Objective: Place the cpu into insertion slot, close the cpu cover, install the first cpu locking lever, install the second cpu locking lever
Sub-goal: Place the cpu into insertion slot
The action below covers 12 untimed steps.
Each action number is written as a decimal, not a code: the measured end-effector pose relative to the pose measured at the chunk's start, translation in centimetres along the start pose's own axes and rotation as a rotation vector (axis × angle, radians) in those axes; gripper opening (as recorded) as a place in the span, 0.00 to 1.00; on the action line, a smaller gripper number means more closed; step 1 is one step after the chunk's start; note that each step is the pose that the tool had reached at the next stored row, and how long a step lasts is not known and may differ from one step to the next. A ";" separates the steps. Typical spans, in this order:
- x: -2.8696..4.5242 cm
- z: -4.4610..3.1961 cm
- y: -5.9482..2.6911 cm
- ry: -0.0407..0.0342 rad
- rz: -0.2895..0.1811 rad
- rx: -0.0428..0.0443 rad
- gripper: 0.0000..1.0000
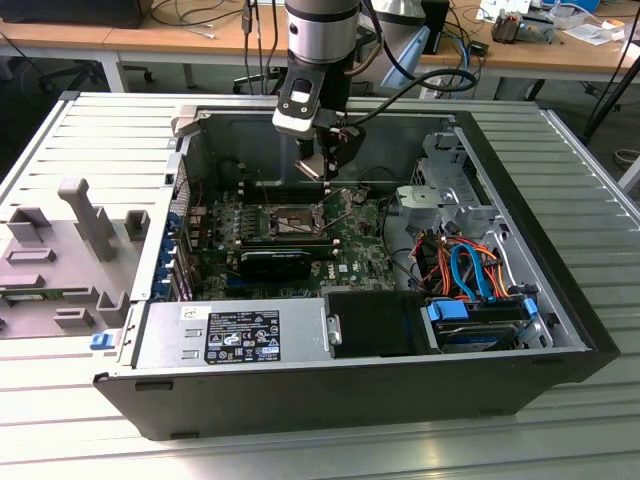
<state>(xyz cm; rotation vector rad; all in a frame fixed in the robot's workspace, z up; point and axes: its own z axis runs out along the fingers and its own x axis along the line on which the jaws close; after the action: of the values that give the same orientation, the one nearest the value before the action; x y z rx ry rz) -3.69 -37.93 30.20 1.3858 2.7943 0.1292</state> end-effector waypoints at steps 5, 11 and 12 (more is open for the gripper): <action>0.00 0.02 0.00 -0.0008 0.010 -0.0002 0.55; 0.00 0.04 0.00 -0.0033 0.039 -0.0007 0.55; 0.00 0.05 0.00 -0.0036 0.044 -0.0008 0.55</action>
<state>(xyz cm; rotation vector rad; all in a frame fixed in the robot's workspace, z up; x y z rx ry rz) -3.68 -37.93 30.15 1.4460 2.7617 0.1284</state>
